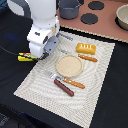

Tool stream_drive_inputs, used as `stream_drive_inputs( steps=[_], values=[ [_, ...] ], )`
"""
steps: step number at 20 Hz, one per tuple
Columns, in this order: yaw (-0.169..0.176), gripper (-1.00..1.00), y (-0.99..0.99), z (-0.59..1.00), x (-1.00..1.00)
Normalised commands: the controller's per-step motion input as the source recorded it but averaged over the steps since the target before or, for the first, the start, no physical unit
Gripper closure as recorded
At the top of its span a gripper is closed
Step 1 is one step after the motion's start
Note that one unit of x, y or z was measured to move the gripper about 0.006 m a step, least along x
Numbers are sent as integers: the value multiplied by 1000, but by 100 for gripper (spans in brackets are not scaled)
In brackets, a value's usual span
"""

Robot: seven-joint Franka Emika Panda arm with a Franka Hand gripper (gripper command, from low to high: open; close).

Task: Interact with the objects in diverse but meaningful ways.

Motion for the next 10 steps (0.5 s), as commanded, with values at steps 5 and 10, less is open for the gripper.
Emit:
stream_drive_inputs(
  steps=[5, 10],
  values=[
    [-28, 100, -75, 1000, -238],
    [-10, 100, -348, 718, -705]
  ],
)
